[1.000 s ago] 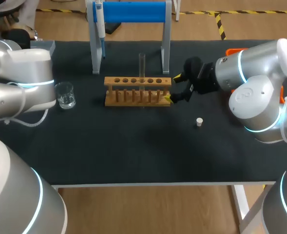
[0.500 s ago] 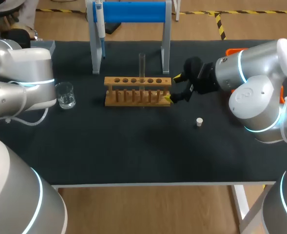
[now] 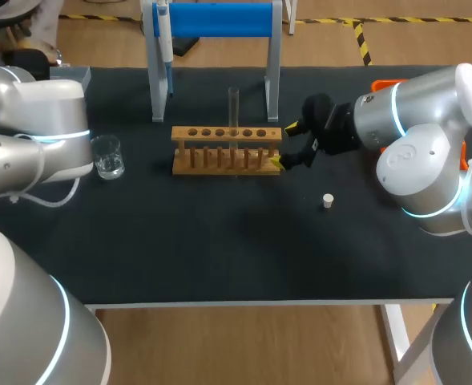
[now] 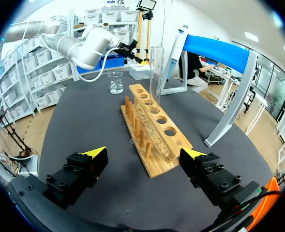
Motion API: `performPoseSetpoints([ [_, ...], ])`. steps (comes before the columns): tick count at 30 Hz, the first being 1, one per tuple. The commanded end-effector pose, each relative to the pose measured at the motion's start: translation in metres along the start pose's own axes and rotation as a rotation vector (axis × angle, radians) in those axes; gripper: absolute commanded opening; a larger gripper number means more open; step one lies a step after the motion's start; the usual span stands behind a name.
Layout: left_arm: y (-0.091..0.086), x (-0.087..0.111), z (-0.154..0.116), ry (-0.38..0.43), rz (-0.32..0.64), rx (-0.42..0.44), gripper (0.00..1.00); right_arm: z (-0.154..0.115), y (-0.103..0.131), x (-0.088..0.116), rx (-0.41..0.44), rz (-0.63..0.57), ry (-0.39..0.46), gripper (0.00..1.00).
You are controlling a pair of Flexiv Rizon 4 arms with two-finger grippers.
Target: Invert the test tube, pick up the pipette, mount the tip to pipette, aspirate from beaker and dispense into the tube, eject the tip, return the pipette, and cap with the stopper.
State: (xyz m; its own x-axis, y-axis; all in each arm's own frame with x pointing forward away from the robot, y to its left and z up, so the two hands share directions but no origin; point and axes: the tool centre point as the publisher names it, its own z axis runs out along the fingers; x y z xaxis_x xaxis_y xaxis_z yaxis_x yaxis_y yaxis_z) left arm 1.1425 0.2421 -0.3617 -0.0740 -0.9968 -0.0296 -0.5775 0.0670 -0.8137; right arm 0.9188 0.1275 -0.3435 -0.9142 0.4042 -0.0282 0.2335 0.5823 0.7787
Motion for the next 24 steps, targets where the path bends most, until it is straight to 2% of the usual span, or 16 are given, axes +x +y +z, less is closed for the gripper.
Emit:
performPoseSetpoints([
  [1,0.0009,-0.0002,0.005,0.0,0.002,0.003,0.42,-0.0005,0.0003,-0.0002,0.002,0.0,0.001,1.0],
  [24,-0.0002,0.0,0.0094,-0.002,0.008,0.0,0.38,-0.0005,0.0003,-0.0002,0.002,0.0,0.001,1.0],
])
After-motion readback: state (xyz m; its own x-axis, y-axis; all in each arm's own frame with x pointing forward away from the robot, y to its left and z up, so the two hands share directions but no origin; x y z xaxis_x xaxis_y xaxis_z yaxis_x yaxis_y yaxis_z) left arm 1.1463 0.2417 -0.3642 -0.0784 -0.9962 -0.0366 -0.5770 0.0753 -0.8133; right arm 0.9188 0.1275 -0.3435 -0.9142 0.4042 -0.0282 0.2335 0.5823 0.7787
